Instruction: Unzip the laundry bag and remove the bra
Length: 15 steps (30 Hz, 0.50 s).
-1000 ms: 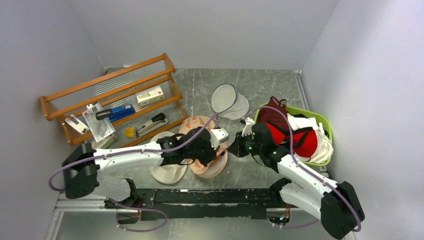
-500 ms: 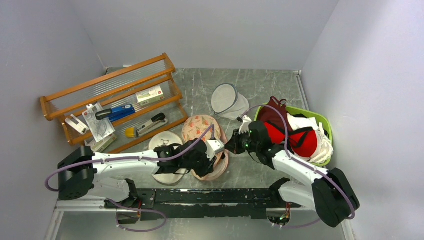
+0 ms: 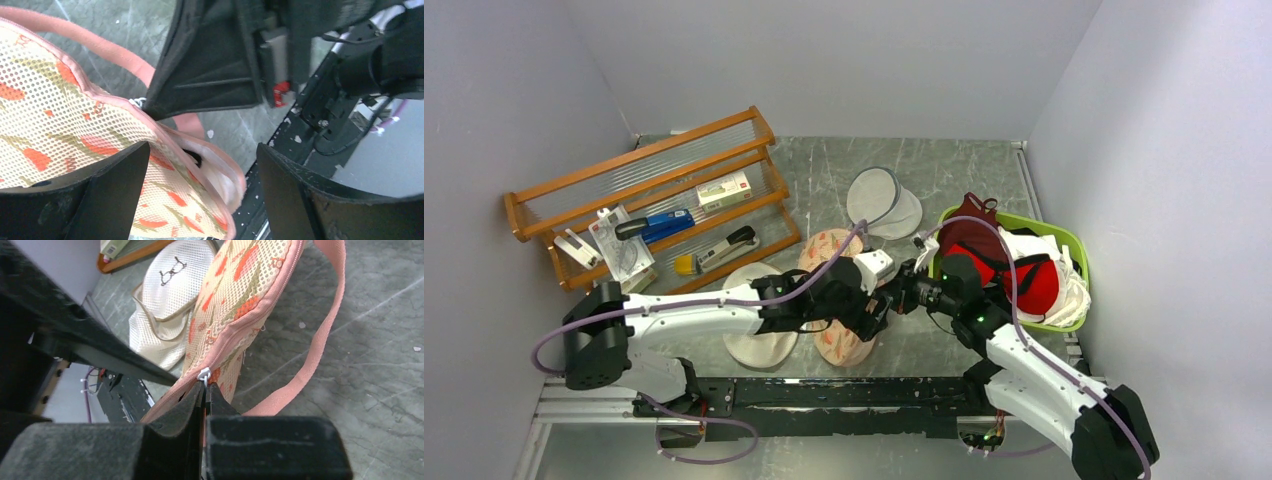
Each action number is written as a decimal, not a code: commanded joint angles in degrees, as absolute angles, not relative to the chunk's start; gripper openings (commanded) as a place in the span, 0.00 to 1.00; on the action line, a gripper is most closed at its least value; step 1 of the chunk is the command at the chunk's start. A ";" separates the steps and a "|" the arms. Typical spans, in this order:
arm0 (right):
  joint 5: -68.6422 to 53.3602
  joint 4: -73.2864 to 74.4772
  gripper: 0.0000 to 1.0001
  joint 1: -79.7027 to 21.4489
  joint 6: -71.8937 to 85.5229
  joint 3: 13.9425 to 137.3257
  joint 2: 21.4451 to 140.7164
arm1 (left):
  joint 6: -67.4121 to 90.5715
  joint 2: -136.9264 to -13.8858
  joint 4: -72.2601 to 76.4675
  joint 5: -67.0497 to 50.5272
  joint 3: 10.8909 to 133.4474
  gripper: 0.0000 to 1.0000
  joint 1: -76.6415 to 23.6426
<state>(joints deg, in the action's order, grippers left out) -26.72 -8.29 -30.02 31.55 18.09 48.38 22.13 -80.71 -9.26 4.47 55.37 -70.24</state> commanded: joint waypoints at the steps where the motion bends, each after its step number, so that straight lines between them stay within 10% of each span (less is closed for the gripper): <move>1: -28.33 -7.87 0.00 -30.15 33.47 17.59 45.63 | 22.54 -83.92 -11.18 10.44 58.11 0.87 -70.80; 7: -29.03 -8.34 0.00 -30.23 34.30 16.80 44.74 | 23.09 -86.07 -14.14 15.48 59.05 0.76 -70.93; 15: -23.48 -4.86 0.00 -30.23 33.17 17.20 44.39 | 21.90 -83.46 -15.48 14.53 56.39 0.31 -70.93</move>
<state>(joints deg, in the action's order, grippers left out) -26.81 -5.76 -30.09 33.52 17.17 45.39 22.76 -85.69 -13.17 13.10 57.06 -70.72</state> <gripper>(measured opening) 0.007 0.371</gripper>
